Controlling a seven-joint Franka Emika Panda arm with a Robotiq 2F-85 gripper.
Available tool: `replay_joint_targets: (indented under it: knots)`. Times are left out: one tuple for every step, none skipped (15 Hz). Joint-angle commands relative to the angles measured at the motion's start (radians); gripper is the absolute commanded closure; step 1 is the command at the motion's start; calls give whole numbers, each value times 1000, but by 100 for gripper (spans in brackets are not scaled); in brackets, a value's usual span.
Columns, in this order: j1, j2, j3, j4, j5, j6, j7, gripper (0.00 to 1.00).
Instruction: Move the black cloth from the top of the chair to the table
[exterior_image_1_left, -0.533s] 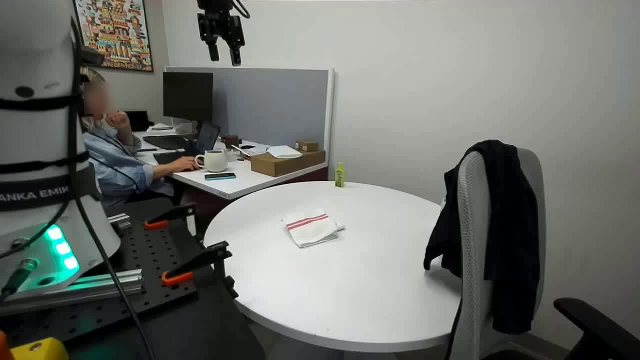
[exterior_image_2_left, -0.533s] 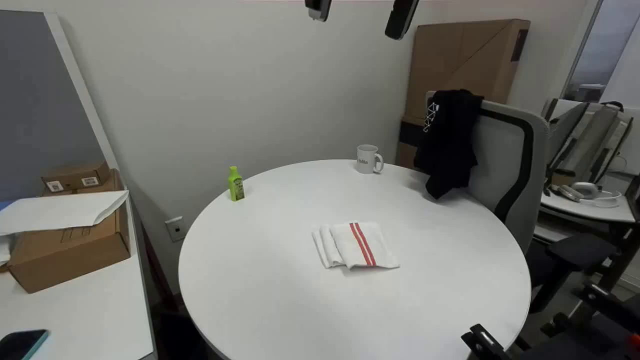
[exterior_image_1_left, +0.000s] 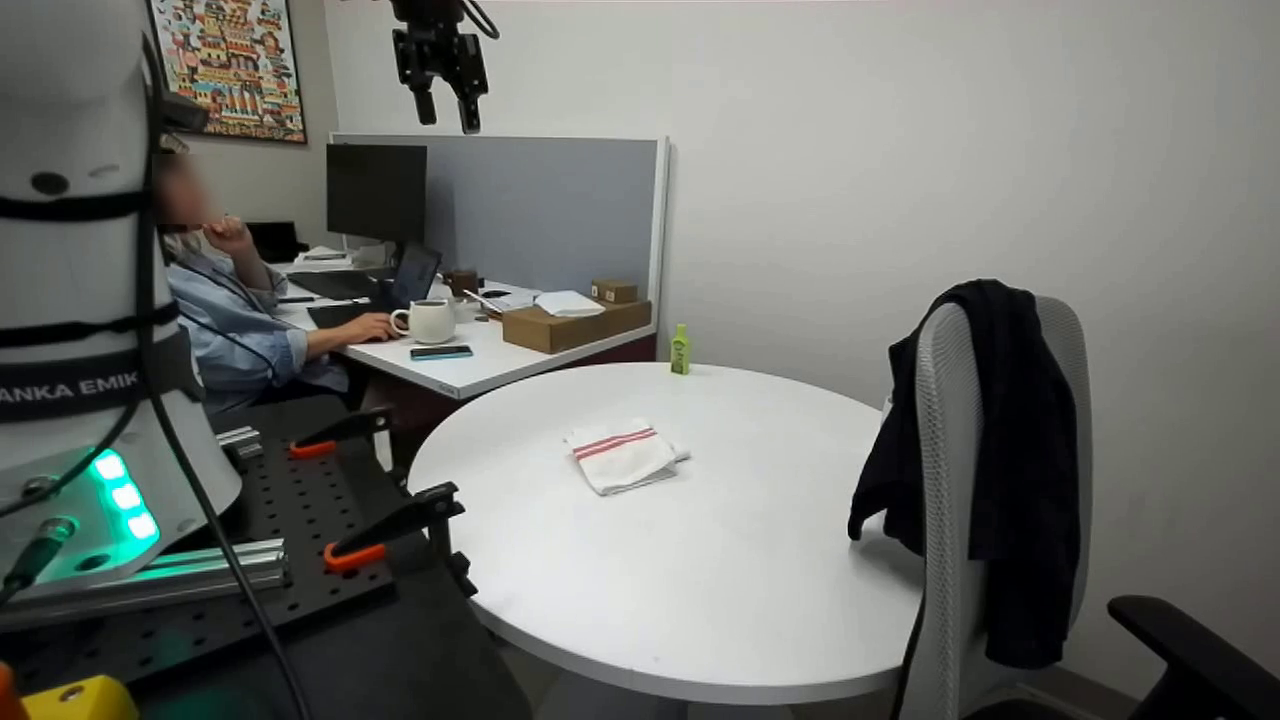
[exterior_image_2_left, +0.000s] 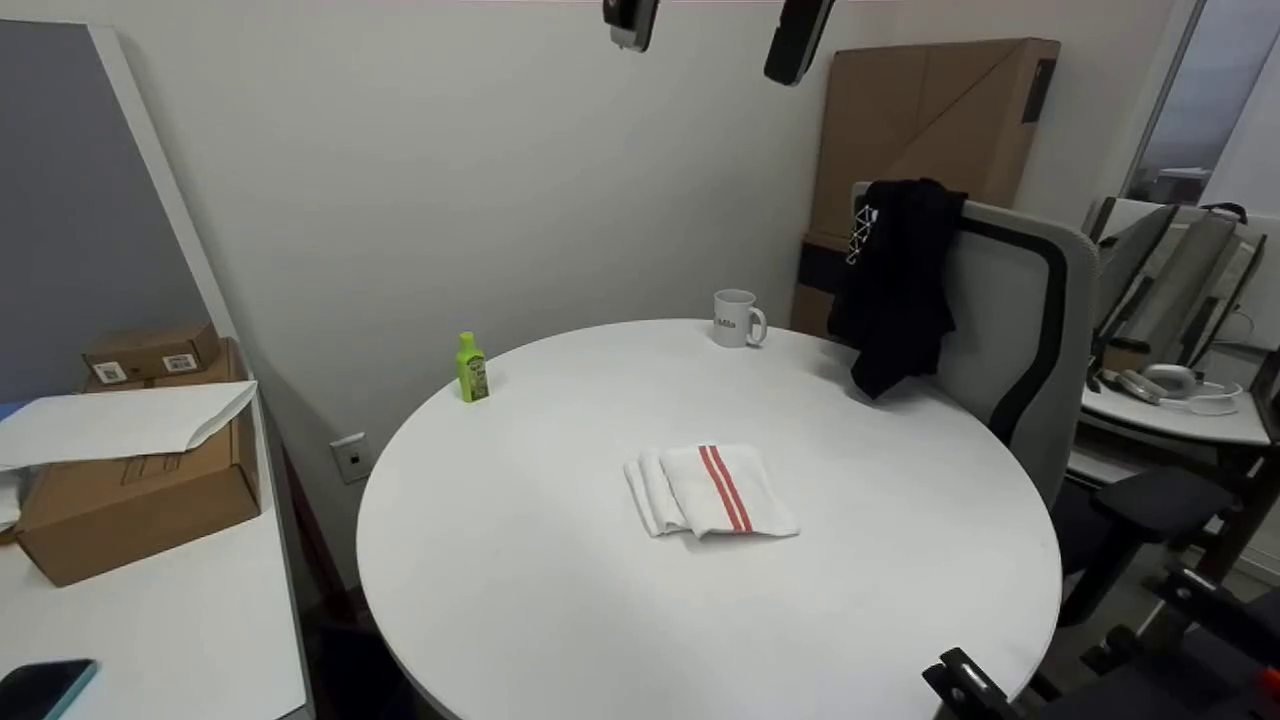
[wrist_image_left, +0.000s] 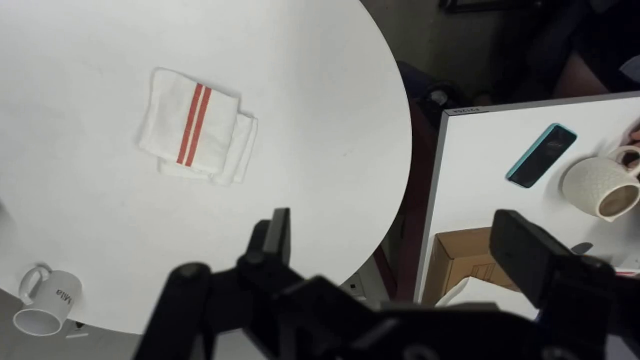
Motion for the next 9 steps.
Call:
replay_joint_targets:
  knots:
    - [-36,58,5,37,-55,82,-17,0]
    - [-87,69,1,59,-136,107,-34,0]
    - [-127,80,-16,85,-200,126,-45,0]
    - [-181,92,-33,119,-273,148,-46,0]
    - [-223,106,-42,144,-332,176,-43,0]
    - [-270,125,-51,179,-387,204,-39,0]
    - [-319,155,-62,220,-439,233,-31,0]
    - [-360,191,-76,265,-483,257,-28,0]
    - [-396,232,-87,312,-520,275,-24,0]
